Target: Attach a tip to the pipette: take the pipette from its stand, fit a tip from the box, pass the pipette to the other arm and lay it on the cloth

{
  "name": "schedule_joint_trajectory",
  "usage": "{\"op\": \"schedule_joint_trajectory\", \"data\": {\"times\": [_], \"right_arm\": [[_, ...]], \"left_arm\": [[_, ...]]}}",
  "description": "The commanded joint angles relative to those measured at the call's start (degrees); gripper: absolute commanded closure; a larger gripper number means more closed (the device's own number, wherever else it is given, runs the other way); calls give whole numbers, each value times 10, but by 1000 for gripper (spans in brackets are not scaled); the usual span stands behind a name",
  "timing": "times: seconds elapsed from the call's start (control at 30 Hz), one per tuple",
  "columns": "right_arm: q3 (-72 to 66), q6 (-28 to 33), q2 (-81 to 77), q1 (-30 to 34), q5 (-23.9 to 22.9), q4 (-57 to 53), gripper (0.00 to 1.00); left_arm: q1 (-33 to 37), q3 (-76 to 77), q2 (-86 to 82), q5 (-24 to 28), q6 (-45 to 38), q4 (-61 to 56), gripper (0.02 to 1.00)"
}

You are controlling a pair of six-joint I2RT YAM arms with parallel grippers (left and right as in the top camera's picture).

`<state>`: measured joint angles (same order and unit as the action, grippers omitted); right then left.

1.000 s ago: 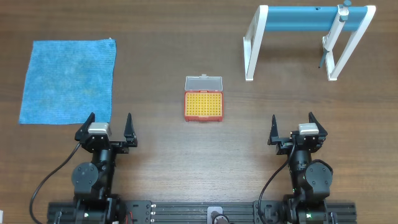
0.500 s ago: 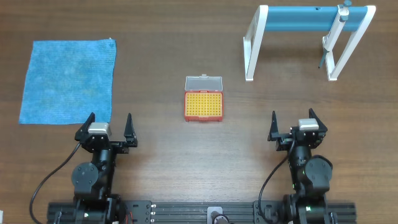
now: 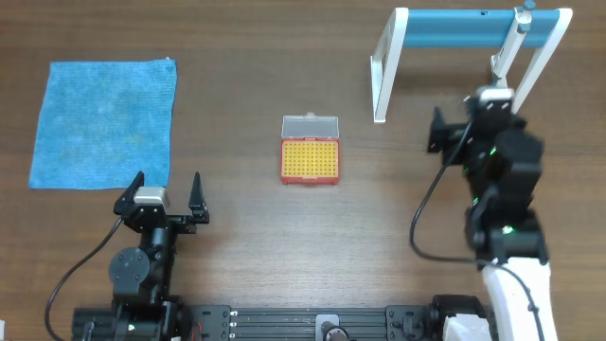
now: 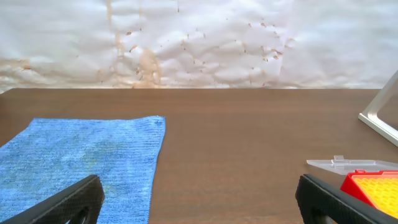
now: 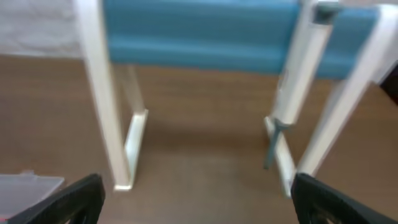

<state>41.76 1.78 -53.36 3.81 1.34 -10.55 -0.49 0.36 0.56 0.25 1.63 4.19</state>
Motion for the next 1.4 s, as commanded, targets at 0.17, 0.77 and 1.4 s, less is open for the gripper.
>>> {"op": "schedule_joint_trajectory", "data": {"times": [0.17,0.77,1.4], "right_arm": [[142,151,-38,159,176,-112,25],[142,161,-249,294,397,14,27],[142,76,-335,254,398,180,23]], "left_arm": [[0,0,-3,4,5,5,23],[0,0,-3,4,5,5,23],[0,0,-3,4,5,5,23]]}}
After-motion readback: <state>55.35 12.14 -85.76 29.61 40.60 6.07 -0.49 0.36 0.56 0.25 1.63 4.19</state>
